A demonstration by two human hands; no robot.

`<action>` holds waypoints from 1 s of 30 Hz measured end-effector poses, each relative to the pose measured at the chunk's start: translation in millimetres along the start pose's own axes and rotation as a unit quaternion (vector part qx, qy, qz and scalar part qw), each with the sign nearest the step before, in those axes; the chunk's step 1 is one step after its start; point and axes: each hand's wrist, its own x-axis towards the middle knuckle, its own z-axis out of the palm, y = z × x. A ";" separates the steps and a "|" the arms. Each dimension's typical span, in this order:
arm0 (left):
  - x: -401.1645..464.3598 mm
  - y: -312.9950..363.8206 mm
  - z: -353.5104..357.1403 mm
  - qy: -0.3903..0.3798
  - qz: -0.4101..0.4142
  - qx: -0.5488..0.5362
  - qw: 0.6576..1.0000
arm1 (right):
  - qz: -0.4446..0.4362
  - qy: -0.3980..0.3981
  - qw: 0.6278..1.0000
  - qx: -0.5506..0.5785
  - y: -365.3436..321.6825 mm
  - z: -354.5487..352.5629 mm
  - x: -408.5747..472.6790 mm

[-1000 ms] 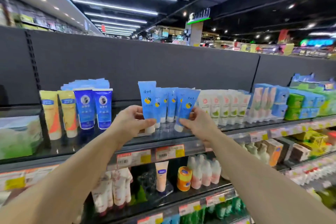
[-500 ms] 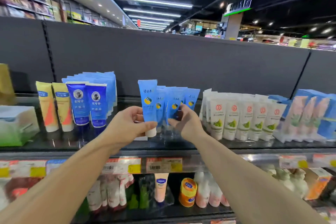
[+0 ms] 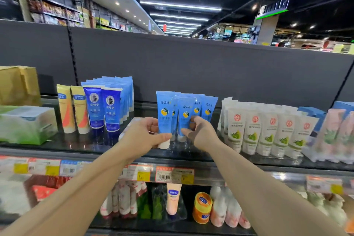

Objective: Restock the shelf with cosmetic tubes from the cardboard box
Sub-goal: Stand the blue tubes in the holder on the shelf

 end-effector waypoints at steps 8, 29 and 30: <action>4.6 1.1 11.3 -0.014 0.022 0.031 0.999 | -0.025 0.116 0.992 0.035 0.4 -13.4 -15.4; 14.8 -20.1 26.0 -0.099 0.165 0.362 0.912 | -0.058 0.095 0.994 0.018 18.4 -30.9 -5.1; 14.5 -21.1 25.5 -0.103 0.169 0.372 0.907 | -0.056 0.086 0.995 0.014 19.2 -29.6 -5.0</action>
